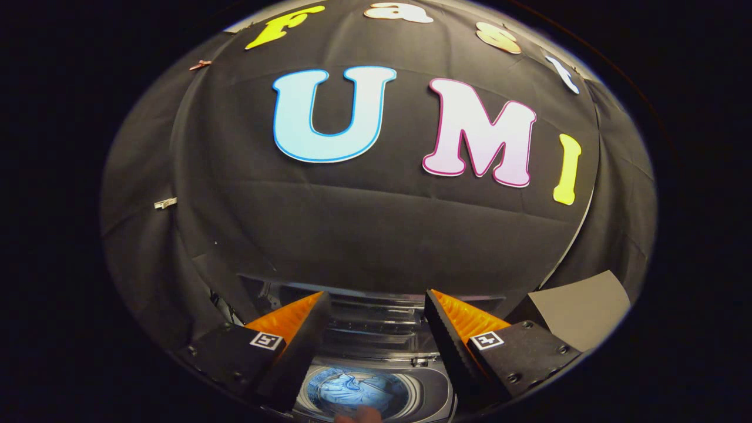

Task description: Put the clothes into the washing machine and then close the washing machine lid.

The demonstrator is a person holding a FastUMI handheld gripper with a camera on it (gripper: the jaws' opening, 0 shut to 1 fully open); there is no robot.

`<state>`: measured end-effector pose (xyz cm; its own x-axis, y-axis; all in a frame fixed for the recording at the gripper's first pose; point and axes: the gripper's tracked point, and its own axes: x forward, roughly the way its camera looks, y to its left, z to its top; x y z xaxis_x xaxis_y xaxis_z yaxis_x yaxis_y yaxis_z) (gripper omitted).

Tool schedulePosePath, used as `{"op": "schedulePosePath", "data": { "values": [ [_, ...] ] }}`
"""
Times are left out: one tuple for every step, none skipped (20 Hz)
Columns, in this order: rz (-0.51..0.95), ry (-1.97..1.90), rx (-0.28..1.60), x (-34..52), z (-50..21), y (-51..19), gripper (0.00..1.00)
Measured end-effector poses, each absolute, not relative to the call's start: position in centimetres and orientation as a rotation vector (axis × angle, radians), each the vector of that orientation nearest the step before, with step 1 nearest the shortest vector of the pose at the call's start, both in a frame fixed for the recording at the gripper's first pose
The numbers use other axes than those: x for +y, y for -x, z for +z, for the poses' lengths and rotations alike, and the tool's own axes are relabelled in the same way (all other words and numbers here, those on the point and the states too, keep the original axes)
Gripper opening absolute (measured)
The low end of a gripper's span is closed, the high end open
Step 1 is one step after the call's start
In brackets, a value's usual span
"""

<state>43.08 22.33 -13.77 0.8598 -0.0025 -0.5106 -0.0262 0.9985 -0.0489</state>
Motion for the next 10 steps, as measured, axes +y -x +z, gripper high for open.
{"op": "schedulePosePath", "data": {
  "values": [
    [0.015, 0.051, 0.559, 22.3, -14.4, -43.8, 1.0],
    [0.009, 0.052, 0.58, 22.0, -15.0, -44.6, 1.0],
    [0.009, 0.05, 0.6, 21.7, -15.6, -45.1, 1.0],
    [0.016, 0.039, 0.619, 21.9, -16.2, -45.7, 1.0],
    [0.03, 0.029, 0.635, 22.2, -16.7, -46.1, 1.0],
    [0.035, 0.029, 0.633, 22.5, -17.2, -46.7, 1.0],
    [0.045, 0.033, 0.635, 22.6, -17.4, -47.1, 1.0],
    [0.053, 0.037, 0.653, 22.7, -17.5, -47.2, 0.99],
    [0.058, 0.032, 0.662, 22.8, -17.4, -47.3, 0.99],
    [0.069, 0.029, 0.659, 22.9, -17.2, -47.6, 0.99]
  ]
}}
